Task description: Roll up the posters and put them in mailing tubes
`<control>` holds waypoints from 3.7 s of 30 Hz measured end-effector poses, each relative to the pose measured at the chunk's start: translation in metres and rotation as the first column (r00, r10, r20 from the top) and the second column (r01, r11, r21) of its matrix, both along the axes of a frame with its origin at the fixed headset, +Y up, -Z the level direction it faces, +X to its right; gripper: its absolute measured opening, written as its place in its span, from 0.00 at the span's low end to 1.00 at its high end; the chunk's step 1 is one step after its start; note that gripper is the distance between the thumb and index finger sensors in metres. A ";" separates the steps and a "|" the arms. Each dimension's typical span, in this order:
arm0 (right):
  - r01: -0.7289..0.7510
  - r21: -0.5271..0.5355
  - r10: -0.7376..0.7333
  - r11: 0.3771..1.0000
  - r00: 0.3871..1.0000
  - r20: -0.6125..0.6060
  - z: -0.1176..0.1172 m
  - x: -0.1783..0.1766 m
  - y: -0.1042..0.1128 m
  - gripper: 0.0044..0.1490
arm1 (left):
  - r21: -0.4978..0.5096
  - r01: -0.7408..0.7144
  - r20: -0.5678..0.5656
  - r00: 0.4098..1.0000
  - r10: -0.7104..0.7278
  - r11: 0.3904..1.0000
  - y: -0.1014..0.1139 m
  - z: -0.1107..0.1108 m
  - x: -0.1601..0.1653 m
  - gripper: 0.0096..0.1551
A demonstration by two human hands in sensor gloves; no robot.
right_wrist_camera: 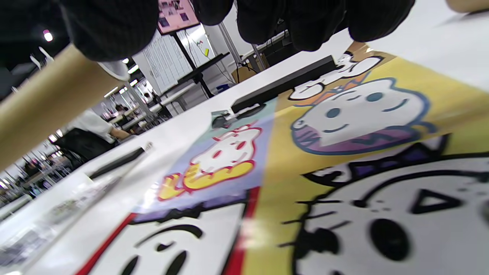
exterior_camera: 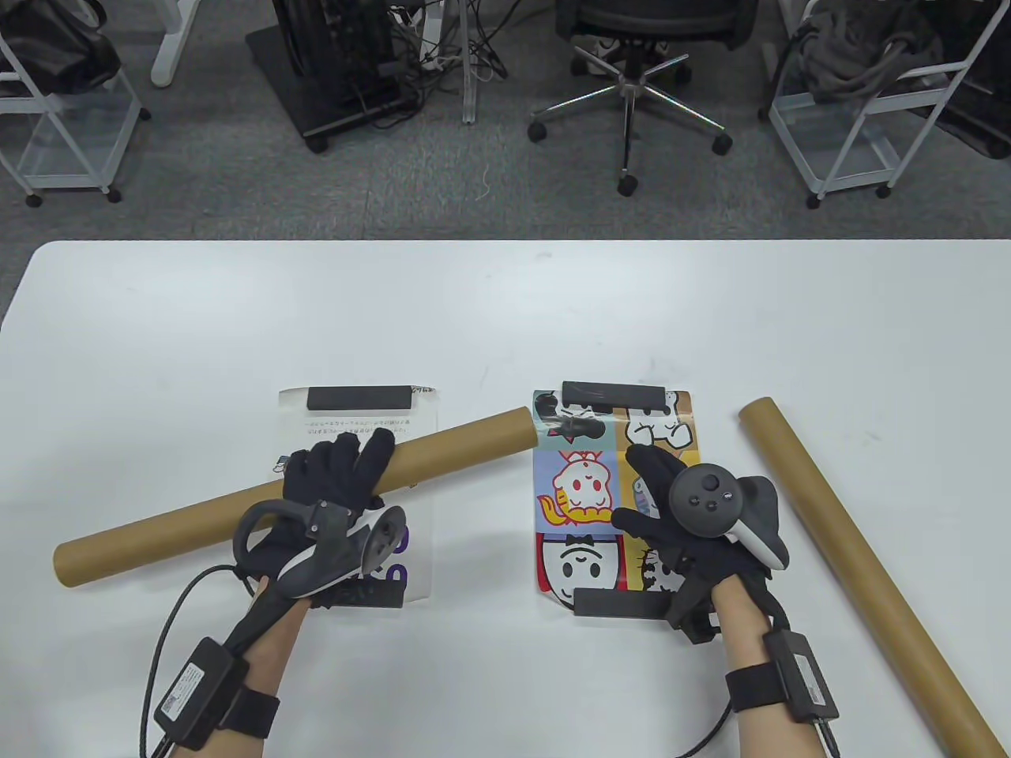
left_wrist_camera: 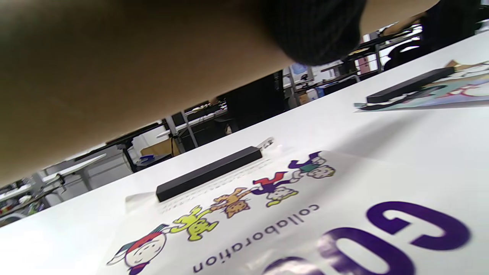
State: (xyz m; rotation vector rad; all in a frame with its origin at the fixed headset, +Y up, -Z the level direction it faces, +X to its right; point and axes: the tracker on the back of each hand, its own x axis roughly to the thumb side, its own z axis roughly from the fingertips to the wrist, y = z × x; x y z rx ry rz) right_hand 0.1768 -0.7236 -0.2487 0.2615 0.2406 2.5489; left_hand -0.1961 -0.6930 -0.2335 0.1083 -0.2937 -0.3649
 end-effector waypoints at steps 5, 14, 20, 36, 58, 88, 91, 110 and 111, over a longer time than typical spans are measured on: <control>0.148 0.016 -0.148 0.989 0.989 0.009 0.002 -0.003 0.003 0.46 | -0.010 -0.001 0.047 0.999 0.002 1.000 -0.001 0.007 0.015 0.50; 0.330 0.061 -0.332 0.942 0.943 0.024 0.004 -0.016 0.006 0.40 | -0.004 0.012 0.108 0.994 -0.012 1.000 -0.001 0.014 0.030 0.50; 0.281 0.108 -0.287 0.954 0.957 0.048 0.008 -0.025 0.010 0.36 | -0.010 0.013 0.132 0.991 -0.011 1.000 -0.002 0.016 0.036 0.50; 0.253 0.175 -0.273 0.952 0.956 0.105 0.008 -0.023 0.012 0.24 | -0.011 -0.031 0.143 0.989 0.032 0.999 -0.001 0.018 0.039 0.54; 0.338 0.127 -0.352 0.932 0.930 0.110 0.007 -0.020 0.005 0.25 | -0.182 -0.068 0.111 0.990 0.089 0.981 0.002 0.015 0.037 0.53; 0.295 0.115 -0.305 0.948 0.949 0.078 0.006 -0.023 0.006 0.23 | -0.136 -0.095 0.089 0.990 0.108 0.986 0.004 0.011 0.027 0.50; 0.333 0.092 -0.339 0.939 0.938 0.074 0.006 -0.023 0.005 0.25 | -0.119 -0.081 0.090 0.992 0.092 0.990 0.003 0.011 0.028 0.50; 0.374 0.041 -0.375 0.927 0.926 0.034 0.003 -0.019 0.005 0.24 | -0.108 -0.103 0.089 0.990 0.113 0.989 0.005 0.010 0.022 0.50; 0.373 0.042 -0.374 0.927 0.927 0.031 0.003 -0.019 0.005 0.24 | -0.109 -0.105 0.089 0.989 0.115 0.988 0.005 0.010 0.021 0.50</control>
